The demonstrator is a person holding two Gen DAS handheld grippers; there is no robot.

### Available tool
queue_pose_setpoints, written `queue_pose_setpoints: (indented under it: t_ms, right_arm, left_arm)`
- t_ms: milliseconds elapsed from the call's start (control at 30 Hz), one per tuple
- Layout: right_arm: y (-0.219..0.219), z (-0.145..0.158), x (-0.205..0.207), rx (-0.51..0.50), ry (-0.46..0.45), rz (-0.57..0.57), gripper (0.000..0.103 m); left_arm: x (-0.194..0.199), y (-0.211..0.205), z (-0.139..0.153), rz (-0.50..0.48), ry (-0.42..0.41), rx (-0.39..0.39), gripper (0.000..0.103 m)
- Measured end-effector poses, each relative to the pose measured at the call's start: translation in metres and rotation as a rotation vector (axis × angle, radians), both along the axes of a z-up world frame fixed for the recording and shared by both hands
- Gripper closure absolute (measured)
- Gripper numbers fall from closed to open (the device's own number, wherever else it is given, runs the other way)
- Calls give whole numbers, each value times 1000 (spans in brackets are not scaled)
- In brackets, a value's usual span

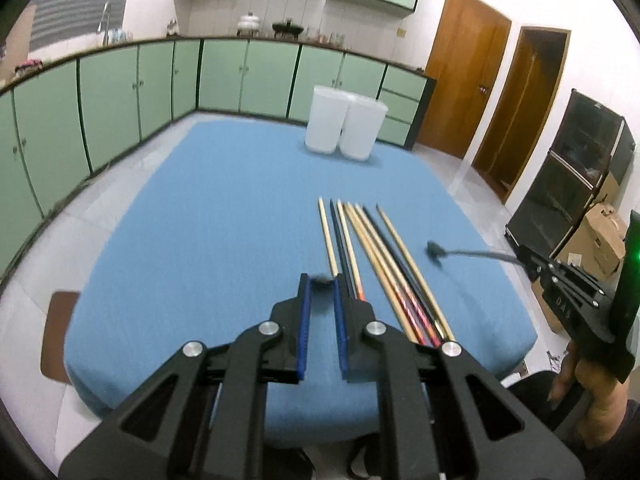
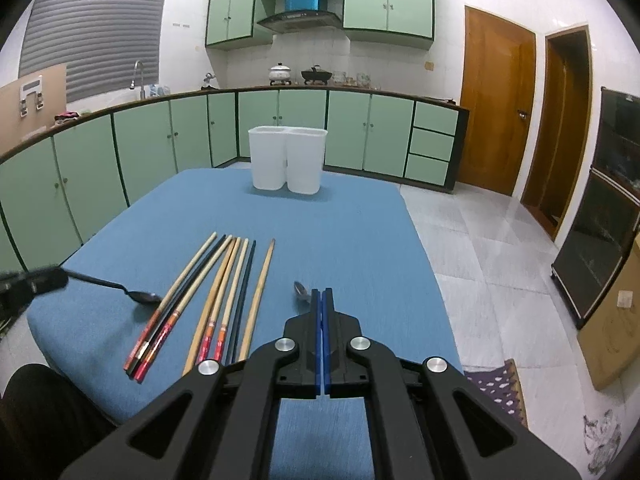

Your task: Organize utensils

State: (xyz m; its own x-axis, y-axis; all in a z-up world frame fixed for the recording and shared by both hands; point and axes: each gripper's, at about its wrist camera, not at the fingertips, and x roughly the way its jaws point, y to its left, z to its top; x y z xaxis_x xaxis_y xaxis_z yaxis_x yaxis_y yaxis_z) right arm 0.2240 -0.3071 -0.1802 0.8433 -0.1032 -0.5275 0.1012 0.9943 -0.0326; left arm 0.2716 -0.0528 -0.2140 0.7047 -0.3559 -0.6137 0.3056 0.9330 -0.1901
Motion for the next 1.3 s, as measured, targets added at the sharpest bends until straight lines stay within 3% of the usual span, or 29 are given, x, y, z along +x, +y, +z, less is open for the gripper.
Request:
queue_pose_setpoints:
  t_ms: [533, 800, 1167, 1300]
  right_arm:
    - [9, 16, 1, -40, -15, 35, 103]
    - [8, 34, 0, -65, -42, 57, 103]
    - [-7, 70, 22, -33, -60, 102, 103]
    - [-18, 70, 22, 19, -52, 116, 103]
  left_arm:
    - [7, 10, 16, 5, -53, -24, 93]
    - [11, 7, 44, -19, -121, -23, 93]
    - [34, -3, 75, -67, -183, -35, 93]
    - [39, -4, 76, -65, -184, -45, 93]
